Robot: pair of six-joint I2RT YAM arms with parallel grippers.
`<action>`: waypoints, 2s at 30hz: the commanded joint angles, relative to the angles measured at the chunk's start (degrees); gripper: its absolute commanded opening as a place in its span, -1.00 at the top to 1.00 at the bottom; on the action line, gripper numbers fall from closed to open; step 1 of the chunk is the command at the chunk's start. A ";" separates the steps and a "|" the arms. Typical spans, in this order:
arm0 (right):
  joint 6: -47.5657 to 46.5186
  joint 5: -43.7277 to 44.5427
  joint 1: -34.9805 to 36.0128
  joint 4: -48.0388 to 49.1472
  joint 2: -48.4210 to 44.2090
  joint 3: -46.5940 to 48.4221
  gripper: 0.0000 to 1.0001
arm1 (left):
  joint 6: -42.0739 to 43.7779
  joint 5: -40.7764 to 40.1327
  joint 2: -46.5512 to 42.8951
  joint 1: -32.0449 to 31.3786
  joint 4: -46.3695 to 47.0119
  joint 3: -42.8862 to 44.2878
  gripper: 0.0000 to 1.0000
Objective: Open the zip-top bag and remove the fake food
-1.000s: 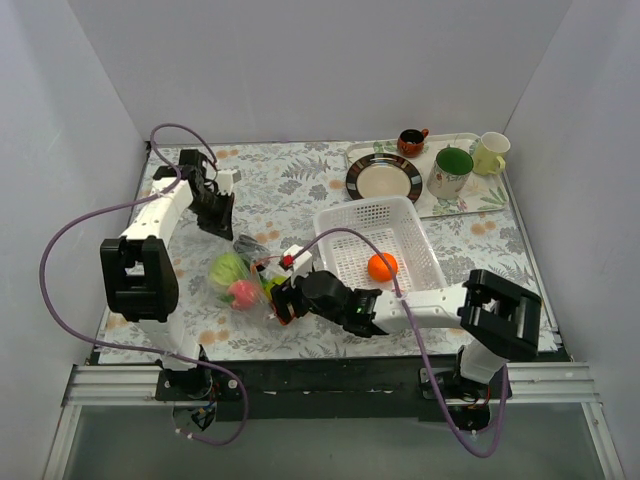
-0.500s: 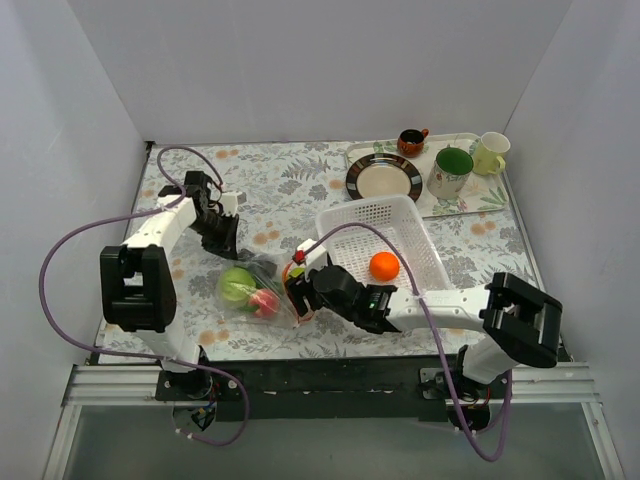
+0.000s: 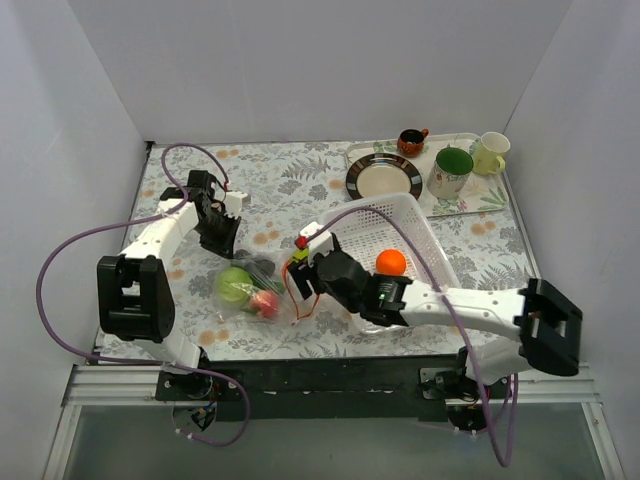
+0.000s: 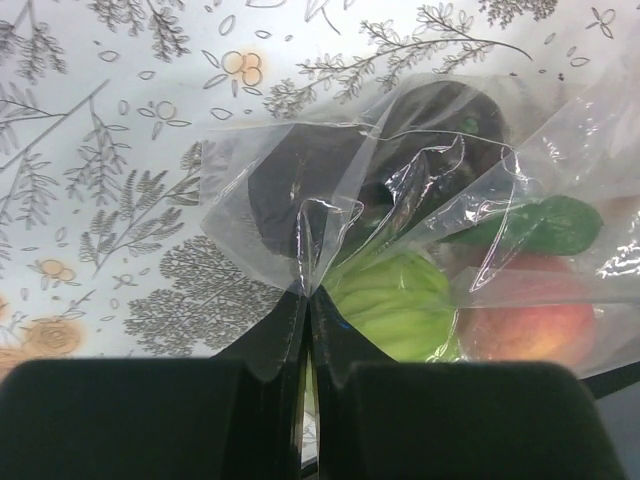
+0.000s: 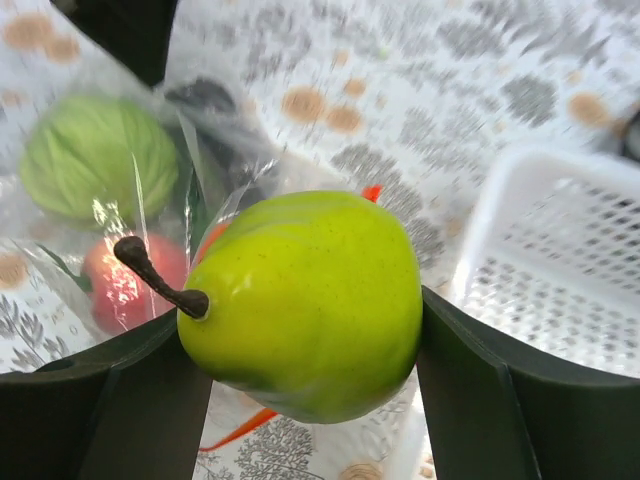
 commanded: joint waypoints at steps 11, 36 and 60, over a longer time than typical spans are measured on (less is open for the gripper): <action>3.79 9.02 -17.19 -17.82 -17.17 -8.83 0.27 | -3.88 2.53 5.77 -2.54 -3.14 14.86 1.00; -5.17 2.60 8.21 -0.88 -6.28 -6.10 -0.62 | -4.06 -3.27 5.86 -4.21 4.07 2.29 0.98; -8.25 -15.07 0.30 16.27 23.51 8.30 -0.97 | -3.36 -2.74 7.26 -4.21 4.59 1.32 0.98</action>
